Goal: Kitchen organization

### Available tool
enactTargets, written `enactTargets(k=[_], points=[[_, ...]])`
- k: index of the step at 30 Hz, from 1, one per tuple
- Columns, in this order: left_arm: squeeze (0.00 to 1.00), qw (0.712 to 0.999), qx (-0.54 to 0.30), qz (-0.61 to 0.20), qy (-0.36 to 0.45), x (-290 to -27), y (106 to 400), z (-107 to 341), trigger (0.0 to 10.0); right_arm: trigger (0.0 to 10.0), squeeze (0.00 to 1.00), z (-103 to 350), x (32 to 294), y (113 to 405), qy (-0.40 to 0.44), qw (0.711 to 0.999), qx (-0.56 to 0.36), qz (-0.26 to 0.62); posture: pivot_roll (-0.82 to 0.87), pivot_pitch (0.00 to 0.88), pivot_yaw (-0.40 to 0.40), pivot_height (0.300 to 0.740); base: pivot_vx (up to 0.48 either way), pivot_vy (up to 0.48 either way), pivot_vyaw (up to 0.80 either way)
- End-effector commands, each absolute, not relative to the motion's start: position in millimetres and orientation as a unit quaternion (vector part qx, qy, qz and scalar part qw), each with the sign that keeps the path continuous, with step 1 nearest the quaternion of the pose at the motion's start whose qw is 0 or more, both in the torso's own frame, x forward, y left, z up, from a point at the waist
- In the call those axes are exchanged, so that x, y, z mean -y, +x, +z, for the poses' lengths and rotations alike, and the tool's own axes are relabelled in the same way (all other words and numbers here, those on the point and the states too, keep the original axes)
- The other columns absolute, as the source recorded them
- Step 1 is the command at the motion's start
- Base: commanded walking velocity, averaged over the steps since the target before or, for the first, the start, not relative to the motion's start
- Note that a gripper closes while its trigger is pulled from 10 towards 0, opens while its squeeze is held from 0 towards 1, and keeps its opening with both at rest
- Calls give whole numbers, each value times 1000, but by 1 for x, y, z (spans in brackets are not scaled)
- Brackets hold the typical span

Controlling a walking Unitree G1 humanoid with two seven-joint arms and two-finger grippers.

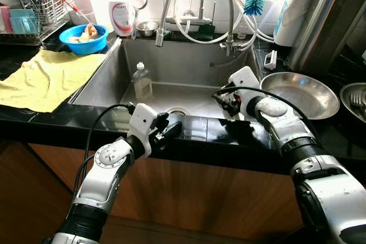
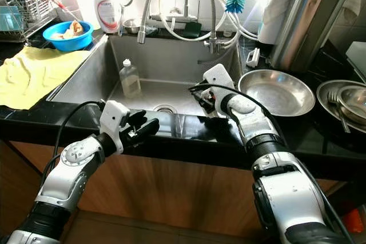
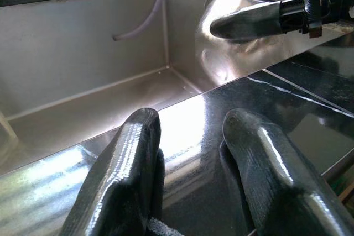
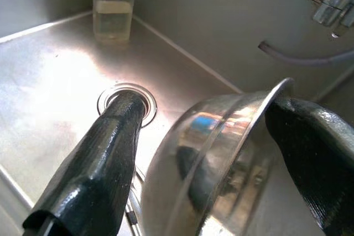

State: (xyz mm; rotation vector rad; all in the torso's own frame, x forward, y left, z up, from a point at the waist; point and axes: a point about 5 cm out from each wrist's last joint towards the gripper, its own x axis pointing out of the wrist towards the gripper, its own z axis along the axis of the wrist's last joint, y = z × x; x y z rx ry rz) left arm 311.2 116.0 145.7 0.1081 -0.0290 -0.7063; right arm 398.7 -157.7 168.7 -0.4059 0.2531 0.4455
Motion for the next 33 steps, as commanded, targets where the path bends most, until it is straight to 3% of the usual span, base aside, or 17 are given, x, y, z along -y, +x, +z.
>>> enactTargets(k=[1,9,19,25,32,33], points=[[0,940,-6,-336,62,-121,311,138,10000,10000,0,177,154,400,-213,944,-104,229,-104,0,-30,740,0,0,0],[0,940,-7,-335,60,-121,310,137,10000,10000,0,178,153,397,-221,937,-99,252,-108,0,-33,740,0,0,0],[0,941,-4,-332,62,-120,311,137,10000,10000,0,205,170,402,-136,980,-17,145,-107,0,-33,740,0,0,0],[0,941,-5,-332,61,-121,309,137,10000,10000,0,232,183,374,-95,990,96,49,-114,0,-25,740,0,0,0],[0,941,-6,-332,62,-121,309,137,10000,10000,0,230,206,342,-51,992,108,-44,-120,0,-19,740,0,0,0],[0,941,-7,-332,63,-122,310,137,10000,10000,1000,224,216,334,-35,993,91,-61,-128,0,-16,740,0,0,0]])
